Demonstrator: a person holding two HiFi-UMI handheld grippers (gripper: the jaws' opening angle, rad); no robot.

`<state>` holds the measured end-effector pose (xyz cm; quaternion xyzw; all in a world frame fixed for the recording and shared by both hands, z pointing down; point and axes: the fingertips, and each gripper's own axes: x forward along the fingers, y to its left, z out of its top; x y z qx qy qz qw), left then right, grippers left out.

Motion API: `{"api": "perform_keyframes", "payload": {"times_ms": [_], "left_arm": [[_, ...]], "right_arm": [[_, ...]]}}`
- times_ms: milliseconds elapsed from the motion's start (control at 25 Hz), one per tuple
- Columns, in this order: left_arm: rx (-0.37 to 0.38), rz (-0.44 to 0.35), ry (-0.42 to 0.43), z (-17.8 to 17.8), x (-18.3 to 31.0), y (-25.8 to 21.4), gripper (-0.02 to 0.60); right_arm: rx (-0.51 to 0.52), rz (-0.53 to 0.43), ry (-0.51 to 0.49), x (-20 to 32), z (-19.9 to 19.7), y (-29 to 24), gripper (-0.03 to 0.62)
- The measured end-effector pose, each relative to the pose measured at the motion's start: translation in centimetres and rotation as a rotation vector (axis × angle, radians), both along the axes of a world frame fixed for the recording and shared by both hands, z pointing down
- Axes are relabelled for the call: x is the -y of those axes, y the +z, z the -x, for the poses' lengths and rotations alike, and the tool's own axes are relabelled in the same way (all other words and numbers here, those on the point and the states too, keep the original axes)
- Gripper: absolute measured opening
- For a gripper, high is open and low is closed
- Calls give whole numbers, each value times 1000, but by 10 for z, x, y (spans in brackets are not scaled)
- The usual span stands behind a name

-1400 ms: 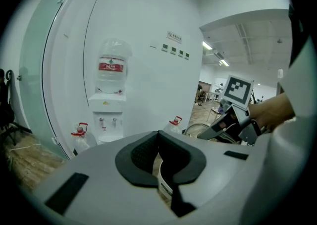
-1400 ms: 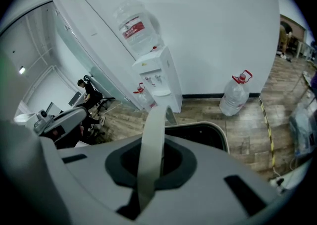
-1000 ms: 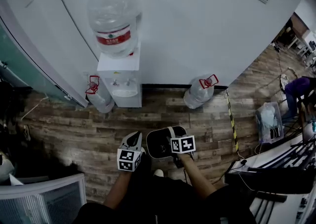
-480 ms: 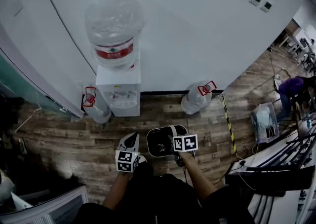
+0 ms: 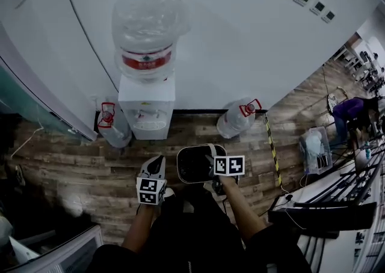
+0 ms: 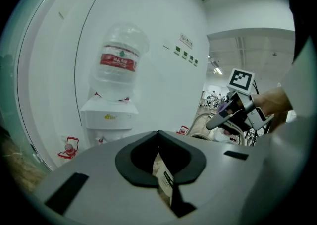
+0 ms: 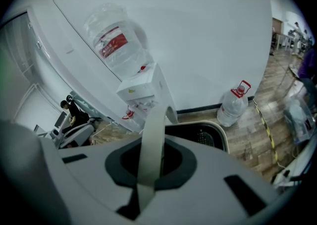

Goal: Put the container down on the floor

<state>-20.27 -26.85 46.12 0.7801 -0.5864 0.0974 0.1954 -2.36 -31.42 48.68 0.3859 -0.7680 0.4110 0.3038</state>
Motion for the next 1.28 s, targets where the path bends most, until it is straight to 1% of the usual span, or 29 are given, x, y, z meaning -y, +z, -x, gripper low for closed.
{"api": "perform_keyframes", "payload": {"times_ms": [280,560,760,840,1000,1280], "left_arm": [[-23,-12,-29,20,1,-5,14],[-38,-18,-68,35,3,-7,14],[-44,-15,-60,33,12,-3,14],[-35,-11,-50,30,18,-4,14],[8,-19,-13,21,34,-6,14],[17,-3,18,7,69,-2,14]], "right_arm": [[33,8,50,10,13,-6,12],[12,-2,15,20,22,-13,12],[9,-6,19,29,21,-10,12],[6,-10,19,32,20,-9,12],[0,-15,15,45,17,-5,12],[19,9,35,79,12,9,12]]}}
